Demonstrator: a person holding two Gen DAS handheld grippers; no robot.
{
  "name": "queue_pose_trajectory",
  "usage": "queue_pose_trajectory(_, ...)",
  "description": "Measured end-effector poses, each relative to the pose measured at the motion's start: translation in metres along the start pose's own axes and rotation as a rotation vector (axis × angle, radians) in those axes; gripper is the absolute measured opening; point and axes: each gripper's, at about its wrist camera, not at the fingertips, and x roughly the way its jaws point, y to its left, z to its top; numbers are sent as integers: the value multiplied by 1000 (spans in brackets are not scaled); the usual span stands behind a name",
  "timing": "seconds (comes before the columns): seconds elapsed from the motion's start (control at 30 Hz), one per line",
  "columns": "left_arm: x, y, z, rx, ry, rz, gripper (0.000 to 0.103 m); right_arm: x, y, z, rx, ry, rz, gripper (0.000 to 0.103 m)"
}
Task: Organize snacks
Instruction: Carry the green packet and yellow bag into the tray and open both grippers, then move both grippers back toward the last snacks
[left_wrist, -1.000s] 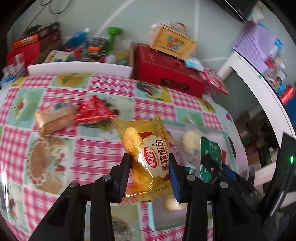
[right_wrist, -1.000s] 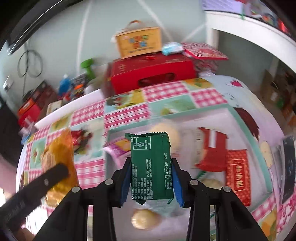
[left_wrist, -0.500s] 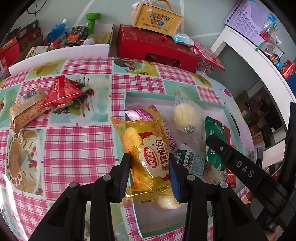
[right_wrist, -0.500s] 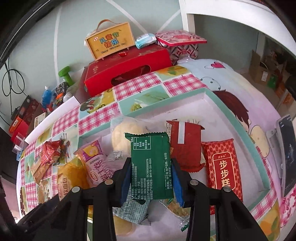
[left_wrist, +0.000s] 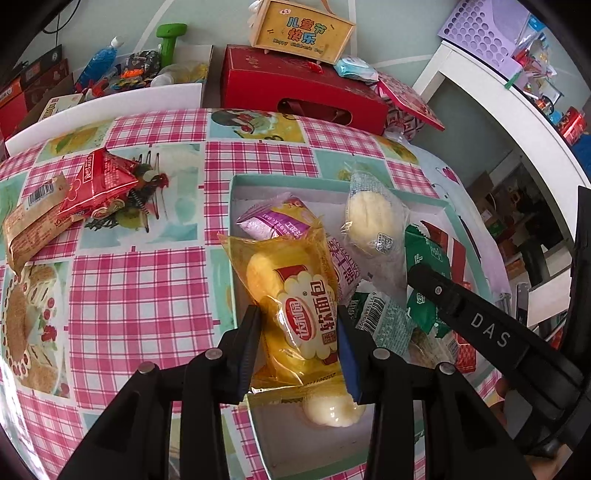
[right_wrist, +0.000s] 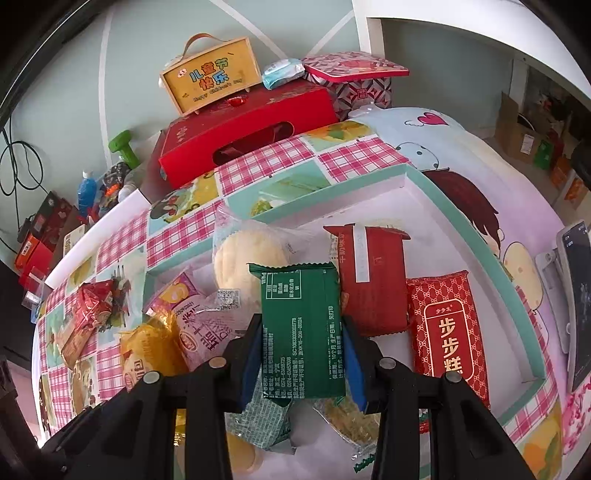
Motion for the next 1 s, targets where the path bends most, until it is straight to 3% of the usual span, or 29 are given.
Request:
queue_pose_trajectory(0.5,5,4,3,-36,11,-34,41,1,-1,1,-9,12,-22,43)
queue_pose_trajectory(0.6,-1,4,4,-34,5,-43,47,1,-3,2,-5,16,-17,44)
queue_pose_trajectory(0.67,-7,4,5,-35,4,-56,58,-1,-3,2,-8,17,-16,48)
queue_pose_trajectory(1.0,-41,11,13,-70,-33,-42,59,-18,5,5,-42,-17,-7,56)
